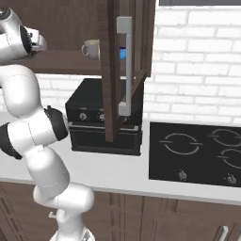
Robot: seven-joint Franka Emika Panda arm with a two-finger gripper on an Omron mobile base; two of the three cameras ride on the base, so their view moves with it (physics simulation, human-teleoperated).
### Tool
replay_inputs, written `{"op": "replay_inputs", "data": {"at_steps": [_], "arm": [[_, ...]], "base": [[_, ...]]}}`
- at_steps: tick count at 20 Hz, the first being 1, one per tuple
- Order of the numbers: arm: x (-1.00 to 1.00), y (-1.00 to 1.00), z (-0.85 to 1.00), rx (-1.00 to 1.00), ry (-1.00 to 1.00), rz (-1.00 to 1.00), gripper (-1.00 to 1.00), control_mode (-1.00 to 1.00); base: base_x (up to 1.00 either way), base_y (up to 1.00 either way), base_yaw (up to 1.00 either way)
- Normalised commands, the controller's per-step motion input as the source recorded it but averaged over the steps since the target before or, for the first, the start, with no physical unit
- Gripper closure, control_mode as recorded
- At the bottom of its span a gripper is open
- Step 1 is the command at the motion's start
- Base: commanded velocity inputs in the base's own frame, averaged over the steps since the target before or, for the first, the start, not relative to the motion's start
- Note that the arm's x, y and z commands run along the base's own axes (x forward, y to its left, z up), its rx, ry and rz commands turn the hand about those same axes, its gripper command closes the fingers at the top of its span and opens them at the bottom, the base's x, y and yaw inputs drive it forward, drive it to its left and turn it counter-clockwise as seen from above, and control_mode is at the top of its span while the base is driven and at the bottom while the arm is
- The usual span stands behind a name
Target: Gather all objects into one cabinet and sort the glasses and bowls to opposite sides.
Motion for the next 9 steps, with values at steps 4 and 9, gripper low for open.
{"op": "replay_inputs", "data": {"at_steps": [4, 9], "arm": [[-0.68, -0.09, 0.00, 0.02, 0.00, 0.30, -1.00, -1.00], [-1.00, -0.41, -0.07, 0.00, -0.01, 0.11, -1.00, -1.00]], "base": [[0.00, 0.00, 0.00], [0.00, 0.00, 0.00]]}}
